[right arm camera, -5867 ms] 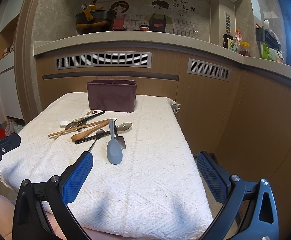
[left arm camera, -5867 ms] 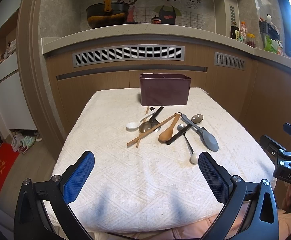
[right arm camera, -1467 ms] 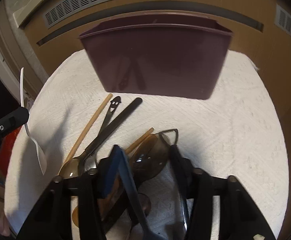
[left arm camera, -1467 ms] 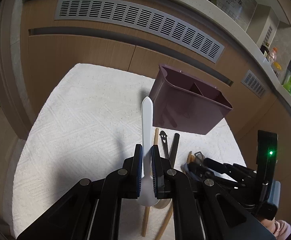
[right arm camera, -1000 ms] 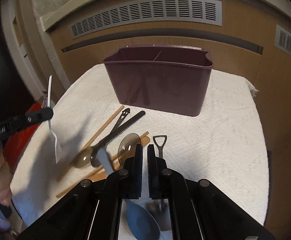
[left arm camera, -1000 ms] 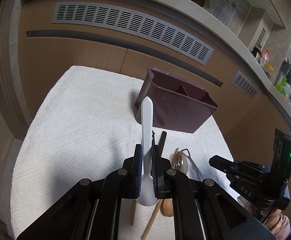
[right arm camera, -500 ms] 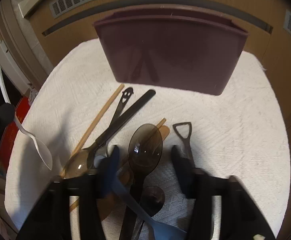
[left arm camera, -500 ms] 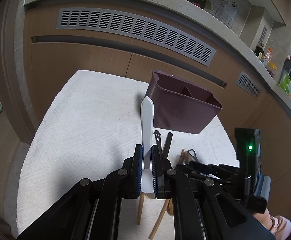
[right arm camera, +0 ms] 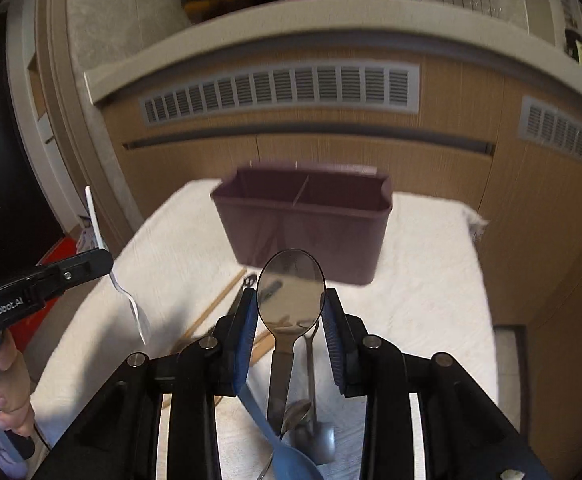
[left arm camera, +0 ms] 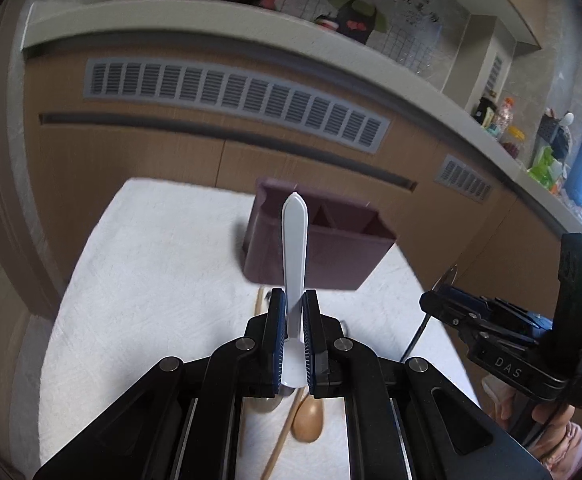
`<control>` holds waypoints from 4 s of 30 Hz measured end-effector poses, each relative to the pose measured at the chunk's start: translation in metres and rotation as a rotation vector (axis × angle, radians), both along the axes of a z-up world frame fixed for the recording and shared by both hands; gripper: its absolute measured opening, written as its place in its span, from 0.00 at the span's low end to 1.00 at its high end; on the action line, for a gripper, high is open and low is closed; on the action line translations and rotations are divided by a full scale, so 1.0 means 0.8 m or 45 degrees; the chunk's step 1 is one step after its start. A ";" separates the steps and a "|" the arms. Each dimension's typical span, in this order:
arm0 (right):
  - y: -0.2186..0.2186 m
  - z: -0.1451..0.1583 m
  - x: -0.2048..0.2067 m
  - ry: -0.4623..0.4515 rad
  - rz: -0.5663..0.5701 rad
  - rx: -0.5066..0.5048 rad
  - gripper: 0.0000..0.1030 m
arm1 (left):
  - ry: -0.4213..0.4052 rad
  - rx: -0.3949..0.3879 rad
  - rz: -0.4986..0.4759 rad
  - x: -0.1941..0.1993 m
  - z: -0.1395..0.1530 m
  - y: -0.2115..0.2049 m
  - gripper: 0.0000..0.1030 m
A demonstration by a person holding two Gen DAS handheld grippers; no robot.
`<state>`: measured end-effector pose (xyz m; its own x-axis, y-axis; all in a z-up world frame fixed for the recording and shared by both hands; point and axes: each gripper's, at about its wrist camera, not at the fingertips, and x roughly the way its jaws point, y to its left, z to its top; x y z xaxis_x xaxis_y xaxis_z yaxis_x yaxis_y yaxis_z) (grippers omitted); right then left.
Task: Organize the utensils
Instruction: 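Grasp the white plastic spoon with the left tool while the right tool grasps the clear brown spoon, then carry both spoons over the maroon caddy and open both tools to drop them, then grasp the grey-blue spoon with the right tool while the left tool grasps a black-handled metal spoon, then lift both spoons over the maroon caddy and open both tools to drop them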
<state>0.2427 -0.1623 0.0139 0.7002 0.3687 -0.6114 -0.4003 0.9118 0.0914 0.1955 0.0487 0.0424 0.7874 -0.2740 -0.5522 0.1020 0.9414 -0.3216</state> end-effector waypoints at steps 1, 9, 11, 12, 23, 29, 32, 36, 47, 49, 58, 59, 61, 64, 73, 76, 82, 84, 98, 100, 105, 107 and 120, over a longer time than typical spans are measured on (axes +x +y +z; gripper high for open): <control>-0.004 0.011 -0.001 -0.031 -0.004 0.009 0.28 | -0.029 -0.002 -0.018 0.004 0.016 -0.002 0.09; -0.012 0.159 0.034 -0.393 -0.027 0.048 0.28 | -0.414 0.092 -0.043 0.060 0.159 -0.014 0.09; -0.009 0.178 0.055 -0.456 -0.049 0.048 0.28 | -0.450 0.102 -0.039 0.083 0.168 -0.016 0.09; -0.005 0.183 0.066 -0.473 -0.050 0.043 0.28 | -0.449 0.097 -0.037 0.095 0.167 -0.015 0.09; -0.002 0.108 0.154 -0.341 -0.076 0.011 0.29 | -0.191 0.069 -0.052 0.203 0.057 -0.027 0.09; -0.003 0.047 0.186 -0.170 -0.049 0.014 0.29 | -0.019 0.061 -0.069 0.228 -0.008 -0.032 0.10; -0.001 0.022 0.195 -0.102 -0.033 0.008 0.29 | 0.057 0.043 -0.079 0.235 -0.032 -0.033 0.11; -0.002 0.005 0.196 -0.079 -0.052 -0.008 0.30 | 0.082 0.025 -0.079 0.226 -0.038 -0.029 0.12; -0.021 0.023 0.108 -0.235 -0.085 -0.133 0.73 | -0.011 0.109 0.002 0.129 -0.004 0.003 0.44; -0.018 0.015 0.085 -0.236 -0.052 -0.208 0.84 | 0.009 0.134 -0.010 0.110 -0.010 0.005 0.48; -0.021 -0.048 0.003 -0.132 0.022 -0.351 1.00 | 0.223 0.194 -0.058 0.039 -0.080 0.005 0.62; -0.023 -0.056 -0.003 -0.104 0.032 -0.341 1.00 | 0.244 0.221 -0.067 0.031 -0.088 0.003 0.63; -0.025 -0.068 -0.012 -0.065 0.087 -0.315 1.00 | 0.283 0.264 -0.083 0.016 -0.104 0.000 0.63; -0.019 -0.082 -0.030 -0.030 0.250 -0.282 0.99 | 0.344 0.257 -0.097 0.001 -0.122 0.000 0.63; 0.020 -0.124 -0.012 0.225 0.466 -0.328 0.41 | 0.434 0.210 -0.085 -0.012 -0.147 0.010 0.63; 0.025 -0.129 -0.006 0.227 0.462 -0.325 0.30 | 0.443 0.207 -0.077 -0.009 -0.149 0.011 0.63; 0.033 -0.129 0.000 0.228 0.485 -0.307 0.17 | 0.433 0.207 -0.100 -0.003 -0.149 0.002 0.63; 0.034 -0.129 0.000 0.230 0.481 -0.322 0.10 | 0.422 0.229 -0.120 -0.002 -0.146 -0.004 0.63; -0.044 -0.097 0.007 0.238 0.165 -0.057 0.10 | 0.447 0.369 -0.375 0.117 -0.115 -0.063 0.21; -0.048 -0.098 0.007 0.240 0.151 -0.033 0.10 | 0.513 0.427 -0.411 0.137 -0.123 -0.075 0.21; -0.054 -0.095 0.002 0.217 0.141 0.002 0.10 | 0.587 0.570 -0.431 0.155 -0.141 -0.094 0.21; -0.055 -0.096 0.004 0.226 0.149 0.025 0.10 | 0.558 0.623 -0.410 0.155 -0.144 -0.099 0.21; -0.050 -0.089 -0.001 0.202 0.133 0.040 0.10 | 0.352 0.379 -0.291 0.085 -0.113 -0.071 0.12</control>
